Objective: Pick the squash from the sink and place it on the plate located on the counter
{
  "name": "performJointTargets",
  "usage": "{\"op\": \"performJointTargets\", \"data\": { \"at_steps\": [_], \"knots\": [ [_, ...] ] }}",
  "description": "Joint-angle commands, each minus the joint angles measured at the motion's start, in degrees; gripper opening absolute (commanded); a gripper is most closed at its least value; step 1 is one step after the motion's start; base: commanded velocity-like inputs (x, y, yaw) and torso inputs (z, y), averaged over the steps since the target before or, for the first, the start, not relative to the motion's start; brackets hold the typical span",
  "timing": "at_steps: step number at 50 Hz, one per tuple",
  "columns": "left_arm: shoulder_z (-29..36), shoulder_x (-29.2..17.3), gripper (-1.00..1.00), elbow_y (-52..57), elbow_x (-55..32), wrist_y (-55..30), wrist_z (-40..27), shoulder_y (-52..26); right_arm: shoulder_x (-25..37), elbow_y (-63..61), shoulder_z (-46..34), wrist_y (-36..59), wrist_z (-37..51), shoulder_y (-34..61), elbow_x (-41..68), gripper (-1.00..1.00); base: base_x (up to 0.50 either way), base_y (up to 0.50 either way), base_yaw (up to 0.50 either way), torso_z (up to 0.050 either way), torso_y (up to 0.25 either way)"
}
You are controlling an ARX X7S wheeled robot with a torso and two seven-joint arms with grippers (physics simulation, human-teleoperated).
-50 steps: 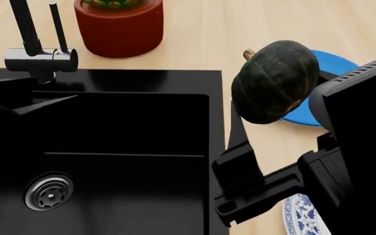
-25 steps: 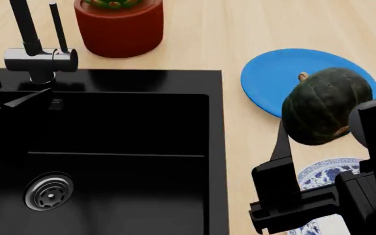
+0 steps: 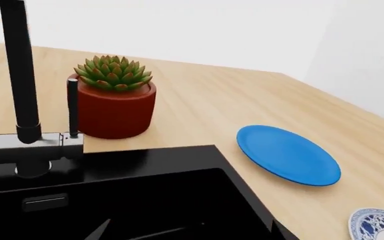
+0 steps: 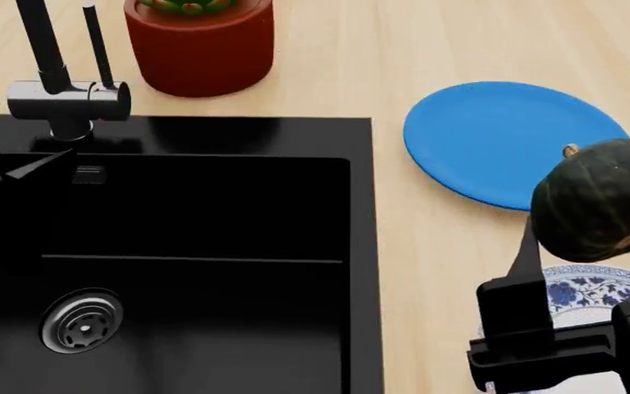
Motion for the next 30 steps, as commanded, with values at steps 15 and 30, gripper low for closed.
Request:
{"op": "performJointTargets", "data": {
  "at_steps": [15,30],
  "knots": [
    [5.37,0.33,1.00,-6.90,7.06,2.11,3.18,-1.56,6.21,0.15,2.49,-4.05,-3.85,-10.56,-8.56,-1.00,0.00,0.00,0.00,0.000,0.001],
    [5.43,0.33,1.00,-7.33,7.00,2.40,3.23,-1.19,6.74,1.73,2.22,-5.59,-5.80,-14.35,-10.54,-1.00,0.00,0.00,0.00,0.000,0.001]
  ]
}}
